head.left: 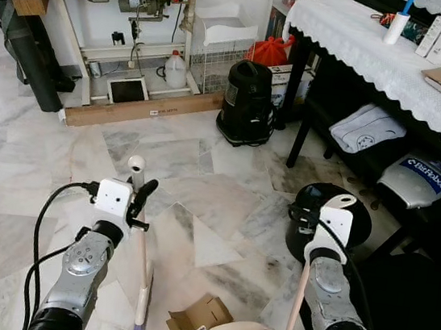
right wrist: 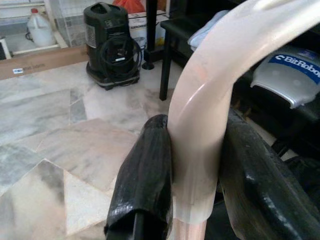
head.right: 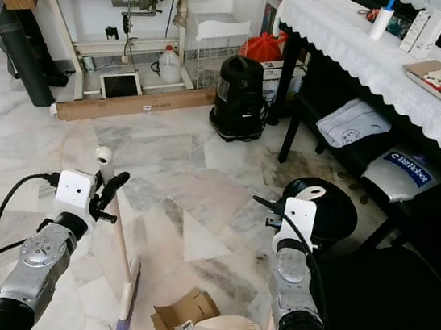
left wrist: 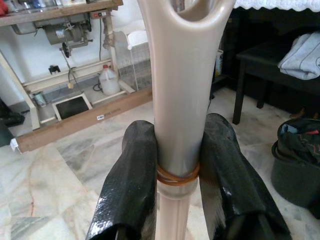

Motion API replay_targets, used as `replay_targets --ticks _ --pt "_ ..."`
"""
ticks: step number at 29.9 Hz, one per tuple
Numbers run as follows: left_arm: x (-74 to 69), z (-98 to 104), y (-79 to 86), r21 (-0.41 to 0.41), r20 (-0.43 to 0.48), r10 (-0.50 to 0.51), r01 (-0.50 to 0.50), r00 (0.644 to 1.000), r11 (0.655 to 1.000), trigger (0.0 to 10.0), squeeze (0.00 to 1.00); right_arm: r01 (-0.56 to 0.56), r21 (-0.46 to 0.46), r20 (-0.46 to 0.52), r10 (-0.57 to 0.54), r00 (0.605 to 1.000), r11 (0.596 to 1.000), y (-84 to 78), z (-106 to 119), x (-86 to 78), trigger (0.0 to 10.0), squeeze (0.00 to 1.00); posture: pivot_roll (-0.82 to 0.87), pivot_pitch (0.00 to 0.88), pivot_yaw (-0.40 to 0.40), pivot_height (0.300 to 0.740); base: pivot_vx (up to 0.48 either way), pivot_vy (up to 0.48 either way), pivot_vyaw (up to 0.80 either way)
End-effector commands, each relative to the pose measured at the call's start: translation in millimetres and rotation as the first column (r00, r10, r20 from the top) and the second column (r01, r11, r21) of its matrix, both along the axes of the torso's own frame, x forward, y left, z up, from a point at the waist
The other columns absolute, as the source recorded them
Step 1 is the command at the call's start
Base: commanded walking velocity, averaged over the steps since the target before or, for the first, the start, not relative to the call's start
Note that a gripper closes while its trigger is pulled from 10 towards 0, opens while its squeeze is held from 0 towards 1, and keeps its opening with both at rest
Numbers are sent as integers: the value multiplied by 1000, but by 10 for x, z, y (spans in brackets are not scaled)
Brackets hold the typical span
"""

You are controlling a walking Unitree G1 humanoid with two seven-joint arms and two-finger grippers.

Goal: Sweep floor

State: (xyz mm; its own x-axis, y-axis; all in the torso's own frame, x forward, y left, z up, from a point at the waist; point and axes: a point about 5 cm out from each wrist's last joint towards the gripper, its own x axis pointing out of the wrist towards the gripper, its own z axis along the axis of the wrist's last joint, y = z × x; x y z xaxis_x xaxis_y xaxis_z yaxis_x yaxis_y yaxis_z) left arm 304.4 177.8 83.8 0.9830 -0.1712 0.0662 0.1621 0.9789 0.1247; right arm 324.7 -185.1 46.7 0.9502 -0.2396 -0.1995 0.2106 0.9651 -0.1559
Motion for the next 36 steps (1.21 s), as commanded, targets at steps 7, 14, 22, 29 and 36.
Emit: replay_targets --ticks 7,14,22,29,36 --pt "6 19 3 -11 -4 -17 17 1000 1000 10000 0 -3 29 -150 8 989 1000 -50 -106 -54 10000 0 -30 53 17 740 0 0 0" --pt "13 16 -8 -13 -10 -23 23 1000 1000 10000 0 26 87 -269 -2 963 996 -82 -192 -105 10000 0 -37 58 16 740 0 0 0" --pt "13 12 -11 -12 -15 -27 26 1000 1000 10000 0 33 150 -347 21 938 988 -41 -254 -154 10000 0 -37 58 16 740 0 0 0" --pt "13 7 -12 -12 -18 -30 30 999 999 10000 0 50 210 -414 42 909 976 -8 -294 -195 10000 0 -36 60 16 740 0 0 0" --pt "13 6 -10 -10 -18 -29 29 999 1000 10000 0 27 166 -368 37 929 986 -21 -199 -156 10000 0 -36 59 17 740 0 0 0"
